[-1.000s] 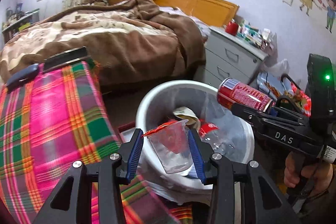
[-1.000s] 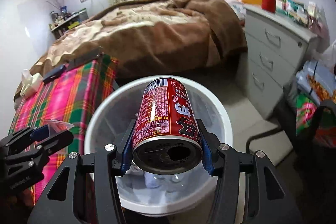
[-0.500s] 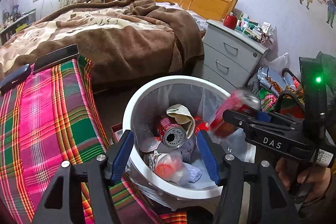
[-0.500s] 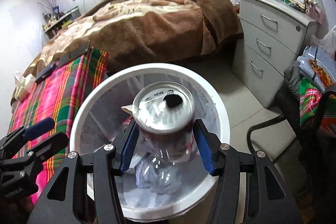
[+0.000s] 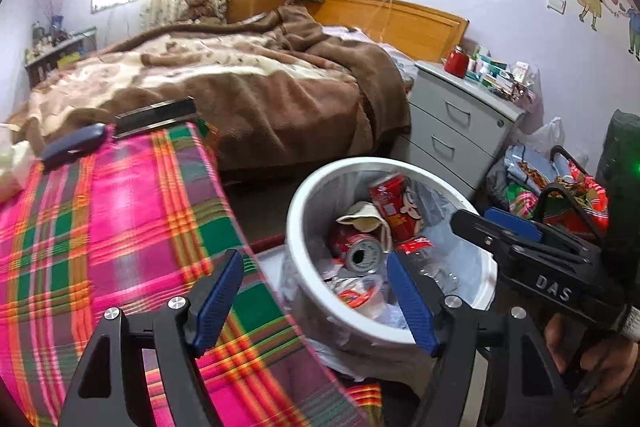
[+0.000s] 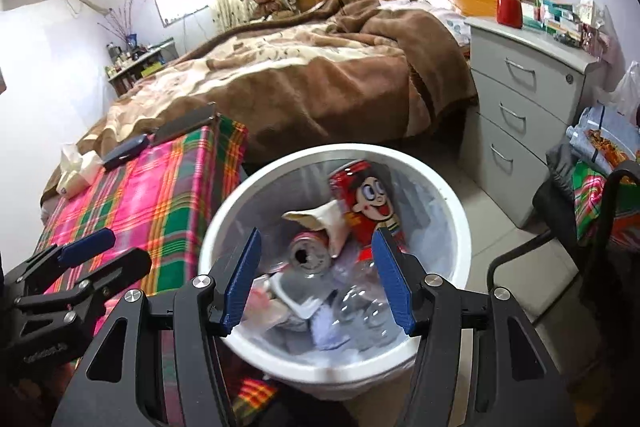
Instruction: Collect trash
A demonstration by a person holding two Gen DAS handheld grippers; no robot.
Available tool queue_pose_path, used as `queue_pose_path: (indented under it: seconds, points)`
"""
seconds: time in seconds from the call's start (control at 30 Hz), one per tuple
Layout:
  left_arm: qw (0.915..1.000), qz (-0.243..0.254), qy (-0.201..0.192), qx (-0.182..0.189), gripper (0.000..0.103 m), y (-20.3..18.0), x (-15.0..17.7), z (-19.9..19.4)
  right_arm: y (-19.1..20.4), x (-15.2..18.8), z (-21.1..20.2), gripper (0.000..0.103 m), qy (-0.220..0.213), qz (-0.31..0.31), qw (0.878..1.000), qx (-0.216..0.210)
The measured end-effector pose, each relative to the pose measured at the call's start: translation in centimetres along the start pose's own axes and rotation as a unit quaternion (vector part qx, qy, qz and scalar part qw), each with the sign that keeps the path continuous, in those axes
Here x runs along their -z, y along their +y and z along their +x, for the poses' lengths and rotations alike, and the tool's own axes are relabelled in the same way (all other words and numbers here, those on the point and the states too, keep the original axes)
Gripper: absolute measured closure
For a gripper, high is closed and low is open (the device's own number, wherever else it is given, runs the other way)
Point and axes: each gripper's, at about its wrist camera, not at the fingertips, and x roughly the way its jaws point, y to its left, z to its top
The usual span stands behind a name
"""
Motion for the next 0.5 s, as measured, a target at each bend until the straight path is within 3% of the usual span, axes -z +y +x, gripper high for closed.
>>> queue_pose_path:
  seconds: [0.3,0.5]
  points:
    - [0.9981,-0.02,-0.025,-0.053,0.029,2.5,2.7,-4.0,4.0,2.3,-2.5,0.044,-0.053,-0.026,0.998,-0.005]
    - [0.9941,-0.033,-0.047,-0.092,0.029,4.0,4.7,-6.9,5.9,3.8,-2.8,0.044,-0.064,-0.033,0.997,-0.023]
